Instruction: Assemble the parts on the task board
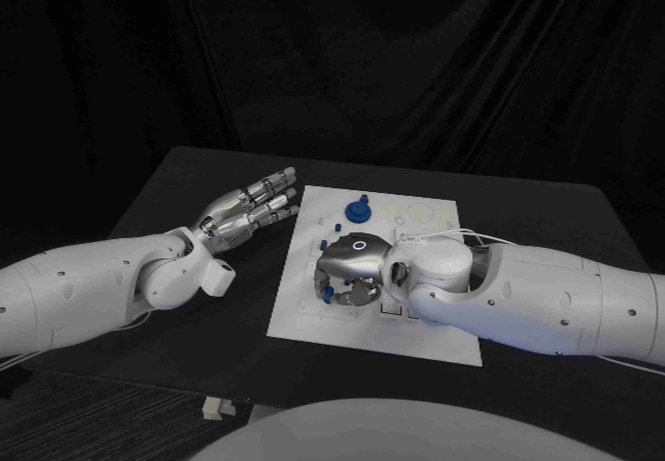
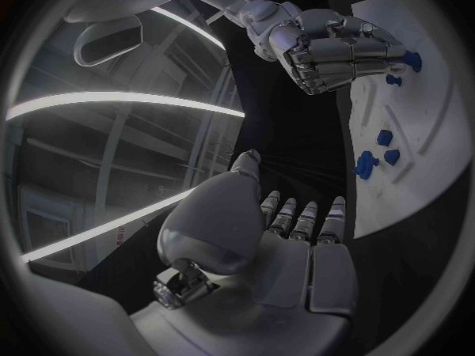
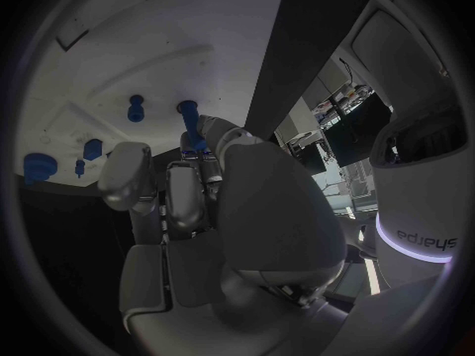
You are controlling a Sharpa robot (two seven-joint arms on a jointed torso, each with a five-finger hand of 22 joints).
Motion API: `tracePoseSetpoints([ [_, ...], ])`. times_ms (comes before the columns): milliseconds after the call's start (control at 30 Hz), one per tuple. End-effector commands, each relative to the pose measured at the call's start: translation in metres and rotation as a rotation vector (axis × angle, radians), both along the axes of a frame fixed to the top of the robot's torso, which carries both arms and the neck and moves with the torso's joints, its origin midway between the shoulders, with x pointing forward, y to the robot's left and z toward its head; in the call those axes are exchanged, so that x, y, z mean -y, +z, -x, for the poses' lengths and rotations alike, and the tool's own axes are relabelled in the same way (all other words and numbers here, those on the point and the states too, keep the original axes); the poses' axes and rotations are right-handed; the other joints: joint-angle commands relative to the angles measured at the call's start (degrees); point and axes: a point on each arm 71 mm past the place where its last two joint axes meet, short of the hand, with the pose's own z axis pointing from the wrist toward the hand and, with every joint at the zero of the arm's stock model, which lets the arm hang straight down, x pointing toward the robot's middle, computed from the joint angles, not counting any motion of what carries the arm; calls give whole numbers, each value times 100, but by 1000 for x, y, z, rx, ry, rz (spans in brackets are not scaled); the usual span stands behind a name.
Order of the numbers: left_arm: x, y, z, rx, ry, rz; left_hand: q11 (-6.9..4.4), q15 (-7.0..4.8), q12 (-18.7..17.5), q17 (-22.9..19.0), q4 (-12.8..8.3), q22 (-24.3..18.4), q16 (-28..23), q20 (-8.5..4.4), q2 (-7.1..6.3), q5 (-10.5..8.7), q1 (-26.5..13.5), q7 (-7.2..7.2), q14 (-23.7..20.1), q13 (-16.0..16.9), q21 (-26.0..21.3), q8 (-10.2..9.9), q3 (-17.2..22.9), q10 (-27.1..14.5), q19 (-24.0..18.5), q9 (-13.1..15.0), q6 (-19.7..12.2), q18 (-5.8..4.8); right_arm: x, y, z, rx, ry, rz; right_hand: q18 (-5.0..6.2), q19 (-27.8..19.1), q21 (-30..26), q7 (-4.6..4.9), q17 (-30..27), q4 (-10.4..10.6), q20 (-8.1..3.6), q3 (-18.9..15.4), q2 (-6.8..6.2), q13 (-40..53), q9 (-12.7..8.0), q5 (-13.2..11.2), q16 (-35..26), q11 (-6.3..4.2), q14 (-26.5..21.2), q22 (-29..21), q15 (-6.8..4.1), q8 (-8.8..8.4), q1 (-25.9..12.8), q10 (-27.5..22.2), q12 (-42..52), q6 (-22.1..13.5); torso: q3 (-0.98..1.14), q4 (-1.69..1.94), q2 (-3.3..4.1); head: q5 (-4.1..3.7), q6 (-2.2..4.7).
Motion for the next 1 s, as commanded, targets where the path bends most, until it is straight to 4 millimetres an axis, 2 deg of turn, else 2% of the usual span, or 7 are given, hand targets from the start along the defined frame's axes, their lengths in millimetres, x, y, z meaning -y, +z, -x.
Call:
tracePoseSetpoints([
  [33, 0, 10, 1, 107, 5, 103, 84, 24, 79, -26, -100, 62, -26, 10, 46, 63, 24, 3, -5, -9, 5, -39, 48, -15, 41, -8, 23, 82, 1, -3, 0, -3, -11, 20, 15, -28, 14, 29, 19, -115, -14, 215, 115, 263, 97, 51, -13, -86, 89, 871, -7, 31, 117, 558, 188, 23, -1, 2, 2, 0, 0],
  [433, 0, 10, 0, 104, 2, 103, 88, 27, 76, -26, -102, 66, -25, 12, 47, 63, 23, 6, -5, -10, 6, -39, 49, -15, 43, -8, 24, 82, 2, -7, 1, -12, -16, 32, 17, -37, 2, 33, -1, -140, -14, 214, 103, 268, 101, 71, -29, -82, 79, 869, -5, 17, 107, 559, 173, 13, -1, 1, 4, -14, 0],
  [633, 0, 9, 0, 103, 0, 103, 92, 30, 77, -26, -105, 69, -25, 14, 50, 64, 24, 11, -5, -10, 7, -40, 51, -16, 45, -9, 19, 82, 4, -11, -1, -23, -41, 70, 67, -210, -382, 161, -235, -106, 88, 151, -12, 210, -22, -155, -204, 104, -60, 772, 143, -388, -163, -72, -177, -638, -1, -1, 0, -5, 0],
  [667, 0, 9, 0, 102, 0, 102, 92, 30, 77, -26, -105, 69, -25, 14, 50, 64, 24, 11, -5, -10, 7, -40, 51, -16, 45, -9, 19, 82, 4, -11, -1, -25, -47, 76, 111, -281, -541, 24, -317, -96, 78, 126, -70, 208, -63, -241, -265, 155, -119, 734, 87, -499, -226, -381, -303, -844, -1, 0, 0, -6, 0],
  [733, 0, 9, 0, 101, 0, 102, 92, 30, 77, -26, -105, 69, -25, 14, 50, 64, 24, 11, -5, -10, 7, -40, 51, -16, 45, -9, 19, 82, 6, -12, -2, -27, -57, 86, 142, -362, -713, 47, -406, -96, 61, 56, -118, 225, -100, -349, -331, 165, -192, 693, 58, -564, -289, -698, -377, -1030, -1, 0, 0, -8, 0],
  [900, 0, 9, 0, 100, 0, 101, 96, 33, 76, -26, -108, 67, -25, 16, 51, 64, 25, 15, -5, -10, 7, -40, 53, -16, 45, -9, 20, 81, 9, -13, -3, -26, -86, 105, 221, -678, -1328, -352, -766, -113, 103, -489, -72, 262, -243, -571, -587, 193, -518, 566, 104, -540, -279, -1660, -423, -1747, 0, 2, 1, -14, 0],
  [1000, 0, 9, 0, 100, 0, 100, 96, 33, 76, -26, -108, 67, -25, 16, 51, 64, 25, 15, -5, -10, 7, -40, 53, -16, 45, -9, 20, 81, 13, -13, -3, -8, -91, 105, 332, -1083, -2116, -484, -1361, 445, 163, -1215, -161, 271, -333, -675, -955, 200, -1009, 419, 152, -547, 137, -2551, -272, -2122, -2, -2, 2, -7, 0],
])
